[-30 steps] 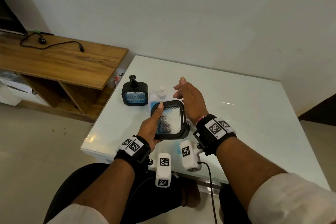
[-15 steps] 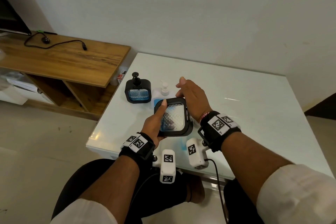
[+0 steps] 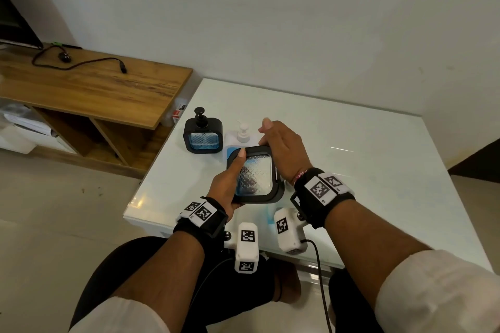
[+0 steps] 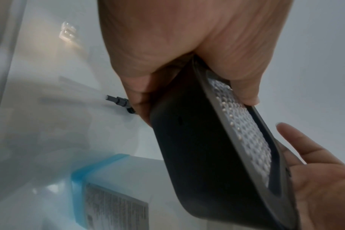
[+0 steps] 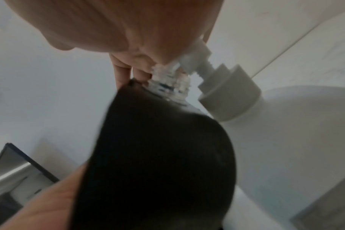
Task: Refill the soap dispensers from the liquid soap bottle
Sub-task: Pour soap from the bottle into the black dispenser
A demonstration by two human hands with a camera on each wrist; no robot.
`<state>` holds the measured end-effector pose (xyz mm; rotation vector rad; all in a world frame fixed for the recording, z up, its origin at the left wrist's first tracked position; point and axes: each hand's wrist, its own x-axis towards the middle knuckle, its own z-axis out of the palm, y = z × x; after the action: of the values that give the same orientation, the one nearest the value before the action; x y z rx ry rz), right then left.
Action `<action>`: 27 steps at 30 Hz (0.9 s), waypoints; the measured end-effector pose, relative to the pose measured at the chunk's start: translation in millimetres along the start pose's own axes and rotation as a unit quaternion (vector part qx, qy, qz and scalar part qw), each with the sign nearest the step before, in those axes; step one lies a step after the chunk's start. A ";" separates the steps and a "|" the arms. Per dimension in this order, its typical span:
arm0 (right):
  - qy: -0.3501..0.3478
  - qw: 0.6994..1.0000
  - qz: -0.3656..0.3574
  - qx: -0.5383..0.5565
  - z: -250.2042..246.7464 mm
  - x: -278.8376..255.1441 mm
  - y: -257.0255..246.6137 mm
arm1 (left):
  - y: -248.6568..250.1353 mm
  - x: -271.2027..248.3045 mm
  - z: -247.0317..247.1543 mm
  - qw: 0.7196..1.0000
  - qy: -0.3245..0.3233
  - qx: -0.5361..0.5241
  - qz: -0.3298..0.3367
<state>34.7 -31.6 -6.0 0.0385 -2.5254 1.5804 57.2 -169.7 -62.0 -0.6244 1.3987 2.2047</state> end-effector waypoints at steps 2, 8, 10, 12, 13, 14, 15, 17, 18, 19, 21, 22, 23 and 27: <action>0.010 0.999 0.014 0.038 -1.2 0.4 -2.9 | -0.2 0.1 0.2 1.000 0.001 -0.005 -0.003; 0.012 0.999 0.015 0.037 -2.2 1.9 0.4 | 0.3 0.2 0.3 1.000 0.007 -0.007 -0.004; -0.005 1.000 -0.001 -0.005 -0.2 0.8 1.1 | 0.9 -2.1 1.3 1.000 0.006 -0.005 -0.001; 0.000 1.000 0.004 -0.004 0.0 0.1 0.3 | 1.0 -3.2 1.8 1.000 0.005 -0.006 -0.002; 0.008 1.000 0.012 0.011 -1.1 -0.1 -0.4 | 1.2 -4.4 2.6 1.000 0.005 -0.005 -0.003; 0.014 0.999 0.020 0.028 -2.0 -0.2 -1.0 | 1.1 -4.4 2.3 1.000 0.008 -0.002 -0.003; 0.016 0.999 0.025 0.040 -2.7 -0.2 -1.2 | 1.6 -5.2 2.1 1.000 0.010 -0.001 -0.001; 0.016 0.999 0.023 0.042 -3.2 -0.9 -1.2 | 1.9 -5.5 1.6 1.000 0.014 0.001 -0.001; 0.019 0.999 0.017 0.035 -2.9 -1.1 -1.4 | 1.9 -4.9 2.0 1.000 0.014 0.001 -0.001; 0.020 0.999 0.009 0.024 -2.3 -1.1 -1.4 | 2.2 -4.7 2.5 1.000 0.016 0.004 0.000; 0.010 1.000 -0.003 -0.004 -0.4 -1.4 -0.4 | 2.9 -4.8 3.5 1.000 0.018 0.005 0.002; 0.003 1.000 -0.005 -0.014 0.6 -2.0 0.2 | 2.5 -4.2 3.1 1.000 0.020 0.002 0.002; -0.002 1.000 -0.004 -0.017 1.0 -2.6 0.6 | 2.6 -5.1 3.1 1.000 0.019 0.001 0.001; -0.001 0.998 0.035 0.043 -1.9 -2.4 -0.2 | 1.9 -7.9 3.3 1.000 0.010 0.000 0.000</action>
<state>37.3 -30.1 -5.4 -0.0370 -2.4843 1.7156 61.9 -168.4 -54.8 -0.6491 1.4097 2.2040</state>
